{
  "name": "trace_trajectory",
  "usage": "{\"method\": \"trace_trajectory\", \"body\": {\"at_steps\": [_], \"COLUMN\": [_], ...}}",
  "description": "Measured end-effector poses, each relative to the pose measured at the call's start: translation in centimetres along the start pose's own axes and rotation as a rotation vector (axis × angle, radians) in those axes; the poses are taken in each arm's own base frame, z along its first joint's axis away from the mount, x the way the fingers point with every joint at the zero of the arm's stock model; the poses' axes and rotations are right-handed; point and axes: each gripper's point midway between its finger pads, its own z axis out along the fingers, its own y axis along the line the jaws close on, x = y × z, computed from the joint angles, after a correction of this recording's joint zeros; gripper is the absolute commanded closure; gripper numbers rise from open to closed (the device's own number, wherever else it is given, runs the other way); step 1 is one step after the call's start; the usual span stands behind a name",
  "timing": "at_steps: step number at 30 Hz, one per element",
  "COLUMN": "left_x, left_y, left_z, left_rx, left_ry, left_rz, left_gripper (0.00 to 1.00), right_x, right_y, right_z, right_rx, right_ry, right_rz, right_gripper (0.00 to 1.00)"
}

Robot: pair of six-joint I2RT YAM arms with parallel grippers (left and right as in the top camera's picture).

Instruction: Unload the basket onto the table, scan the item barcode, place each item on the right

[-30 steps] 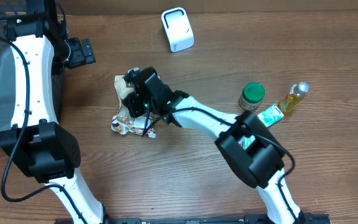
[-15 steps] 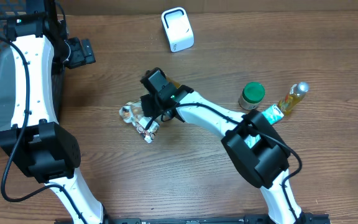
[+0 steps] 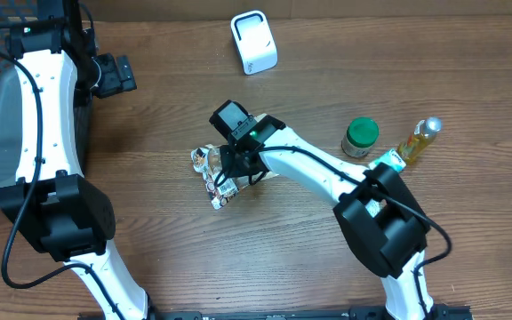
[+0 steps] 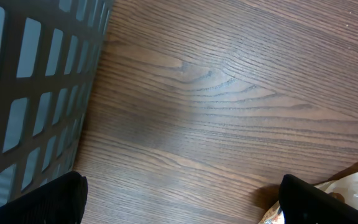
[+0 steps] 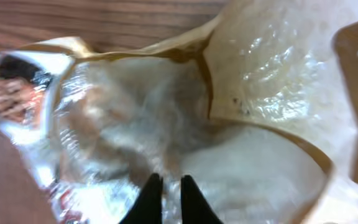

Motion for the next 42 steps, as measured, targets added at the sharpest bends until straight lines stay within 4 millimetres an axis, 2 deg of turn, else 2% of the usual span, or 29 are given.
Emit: {"method": "trace_trajectory", "body": {"at_steps": [1,2,5,8,9,14,17,42], "left_x": [0.0,0.0,0.0,0.0,0.0,0.0,0.0,0.0], "left_y": [0.0,0.0,0.0,0.0,0.0,0.0,0.0,0.0], "left_z": [0.0,0.0,0.0,0.0,0.0,0.0,0.0,0.0], "left_rx": [0.0,0.0,0.0,0.0,0.0,0.0,0.0,0.0], "left_ry": [0.0,0.0,0.0,0.0,0.0,0.0,0.0,0.0], "left_rz": [0.0,0.0,0.0,0.0,0.0,0.0,0.0,0.0], "left_gripper": [0.0,0.01,0.0,0.01,0.0,0.0,0.0,0.01], "right_x": [-0.3,-0.7,-2.6,-4.1,-4.3,-3.8,-4.0,-3.6], "right_y": [0.0,0.1,-0.1,-1.6,-2.2,-6.2,-7.4,-7.5], "right_z": [-0.8,-1.7,-5.3,-8.2,-8.5,-8.6,-8.7,-8.7], "right_rx": [-0.004,-0.011,-0.038,-0.04,-0.034,0.021,0.014,-0.006], "right_ry": [-0.007,-0.02,-0.091,-0.141,-0.141,-0.072,-0.059,-0.034], "right_rz": [-0.016,-0.035,-0.092,-0.118,-0.109,-0.083,-0.064,-0.107], "right_gripper": [0.78,0.66,0.45,0.38,0.37,0.3,0.28,0.23]}}
